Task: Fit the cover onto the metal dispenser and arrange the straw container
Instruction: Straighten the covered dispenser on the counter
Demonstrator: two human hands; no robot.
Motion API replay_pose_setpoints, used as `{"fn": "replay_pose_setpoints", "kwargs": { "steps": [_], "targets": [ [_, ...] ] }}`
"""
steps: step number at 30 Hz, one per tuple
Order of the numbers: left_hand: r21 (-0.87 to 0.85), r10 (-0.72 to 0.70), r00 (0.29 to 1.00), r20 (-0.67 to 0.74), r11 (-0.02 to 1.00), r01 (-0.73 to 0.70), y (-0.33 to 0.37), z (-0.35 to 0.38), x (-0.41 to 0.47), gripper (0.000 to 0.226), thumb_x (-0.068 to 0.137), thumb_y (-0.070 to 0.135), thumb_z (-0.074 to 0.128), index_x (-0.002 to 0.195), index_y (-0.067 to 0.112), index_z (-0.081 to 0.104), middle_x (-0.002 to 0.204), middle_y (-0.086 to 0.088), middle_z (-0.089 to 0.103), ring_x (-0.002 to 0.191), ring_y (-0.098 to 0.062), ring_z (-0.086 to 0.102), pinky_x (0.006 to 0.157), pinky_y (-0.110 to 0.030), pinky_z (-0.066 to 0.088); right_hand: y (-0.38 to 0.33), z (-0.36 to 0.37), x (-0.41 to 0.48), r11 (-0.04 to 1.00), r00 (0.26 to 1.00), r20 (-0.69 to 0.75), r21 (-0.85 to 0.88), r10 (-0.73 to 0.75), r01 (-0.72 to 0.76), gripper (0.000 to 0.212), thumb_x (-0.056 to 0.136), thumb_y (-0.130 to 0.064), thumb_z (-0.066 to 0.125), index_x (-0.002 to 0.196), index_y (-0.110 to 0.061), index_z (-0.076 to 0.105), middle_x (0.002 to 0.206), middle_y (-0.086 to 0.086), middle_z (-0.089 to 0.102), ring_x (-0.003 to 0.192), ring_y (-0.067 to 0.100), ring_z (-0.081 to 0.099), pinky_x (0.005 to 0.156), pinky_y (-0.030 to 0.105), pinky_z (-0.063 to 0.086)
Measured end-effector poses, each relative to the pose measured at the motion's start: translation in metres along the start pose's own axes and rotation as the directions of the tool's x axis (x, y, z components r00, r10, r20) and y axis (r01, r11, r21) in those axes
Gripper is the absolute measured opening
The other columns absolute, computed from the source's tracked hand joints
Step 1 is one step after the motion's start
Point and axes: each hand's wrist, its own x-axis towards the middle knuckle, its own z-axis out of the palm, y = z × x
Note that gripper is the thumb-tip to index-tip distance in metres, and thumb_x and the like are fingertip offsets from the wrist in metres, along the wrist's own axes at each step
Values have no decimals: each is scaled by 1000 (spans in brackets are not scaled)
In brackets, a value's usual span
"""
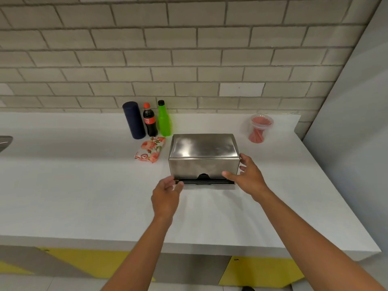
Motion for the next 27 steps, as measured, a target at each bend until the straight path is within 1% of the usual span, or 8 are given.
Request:
{"fn": "replay_pose_setpoints", "kwargs": {
  "steps": [4, 8, 11, 14, 17, 21, 24, 27],
  "targets": [
    [112, 116, 993, 22, 987, -118, 6, -8, 24, 67, 84, 39, 83, 142, 25, 54, 136, 4, 62, 121, -15, 58, 94, -27, 46, -2, 4, 4, 996, 999, -31, -87, 21, -23, 107, 66, -42, 94, 155, -28, 35, 151, -1, 47, 135, 20, 48, 106, 37, 47],
    [166, 92, 985, 145, 979, -116, 9, -6, 45, 90, 83, 43, 82, 158, 24, 35, 154, -5, 48, 138, -26, 49, 104, -33, 42, 1, 10, 9, 996, 999, -35, -79, 36, -39, 94, 68, -41, 93, 147, -29, 44, 129, -9, 58, 112, 12, 54, 90, 27, 45],
    [137, 143, 965, 219, 975, -175, 12, -3, 57, 77, 85, 33, 82, 152, 27, 45, 139, 3, 62, 130, -21, 57, 105, -37, 50, 1, 16, 14, 996, 997, -69, -74, 41, -46, 81, 72, -44, 90, 141, -26, 50, 112, -15, 62, 107, 12, 60, 88, 27, 48],
    [151, 173, 963, 206, 967, -206, 11, 2, 64, 54, 87, 31, 80, 137, 31, 61, 106, 21, 71, 107, -8, 69, 82, -23, 55, -1, 20, 19, 995, 993, -115, -87, 36, -47, 66, 79, -46, 84, 135, -24, 56, 103, -16, 64, 100, 12, 62, 84, 27, 48],
    [252, 213, 964, 157, 936, -248, 10, 4, 68, 39, 92, 37, 74, 129, 34, 67, 87, 31, 67, 81, 11, 65, 64, -11, 46, -2, 21, 22, 995, 991, -124, -90, 39, -50, 59, 82, -43, 83, 132, -26, 57, 95, -24, 60, 95, 11, 60, 80, 24, 45],
    [420, 296, 946, 130, 848, -323, 10, 7, 82, 35, 97, 44, 64, 126, 24, 69, 79, 3, 71, 80, -21, 67, 71, -35, 53, -3, 21, 23, 995, 990, -125, -78, 58, -68, 41, 82, -40, 84, 114, -35, 59, 93, -26, 61, 86, -1, 60, 69, 16, 43],
    [439, 322, 935, 146, 826, -353, 8, 13, 90, 42, 97, 47, 63, 129, 20, 67, 78, 2, 69, 78, -22, 64, 68, -33, 48, -4, 20, 27, 995, 990, -129, -80, 54, -65, 28, 83, -36, 83, 89, -44, 57, 92, -24, 65, 87, -4, 60, 67, 14, 43],
    [443, 332, 933, 139, 822, -358, 8, 21, 98, 41, 97, 46, 63, 126, 18, 68, 77, 2, 68, 74, -17, 61, 67, -30, 43, -6, 19, 36, 994, 990, -131, -87, 48, -60, 29, 84, -35, 82, 85, -45, 55, 93, -22, 66, 88, 7, 62, 76, 24, 46]
  ]
}}
